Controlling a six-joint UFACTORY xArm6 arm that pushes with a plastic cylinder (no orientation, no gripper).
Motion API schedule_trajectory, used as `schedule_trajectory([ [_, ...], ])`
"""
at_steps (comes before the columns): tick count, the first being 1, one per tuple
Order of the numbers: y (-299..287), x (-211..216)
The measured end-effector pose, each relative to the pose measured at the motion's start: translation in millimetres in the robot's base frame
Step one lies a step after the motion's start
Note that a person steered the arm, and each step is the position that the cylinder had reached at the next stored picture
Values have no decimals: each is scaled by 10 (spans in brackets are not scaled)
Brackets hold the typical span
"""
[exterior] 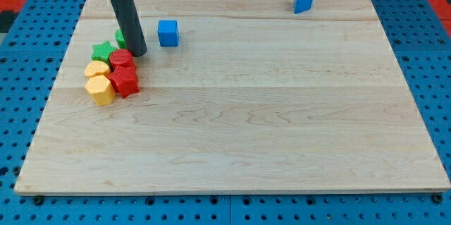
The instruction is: Push the blue cube towards the top center of the board
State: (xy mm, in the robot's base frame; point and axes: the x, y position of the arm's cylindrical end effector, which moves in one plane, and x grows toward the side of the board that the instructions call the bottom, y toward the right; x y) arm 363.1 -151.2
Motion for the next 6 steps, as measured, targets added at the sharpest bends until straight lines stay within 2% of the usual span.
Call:
schedule_trajectory([
  [2,943,-681],
  [3,1348,-859],
  [5,453,-881],
  [6,506,-962],
])
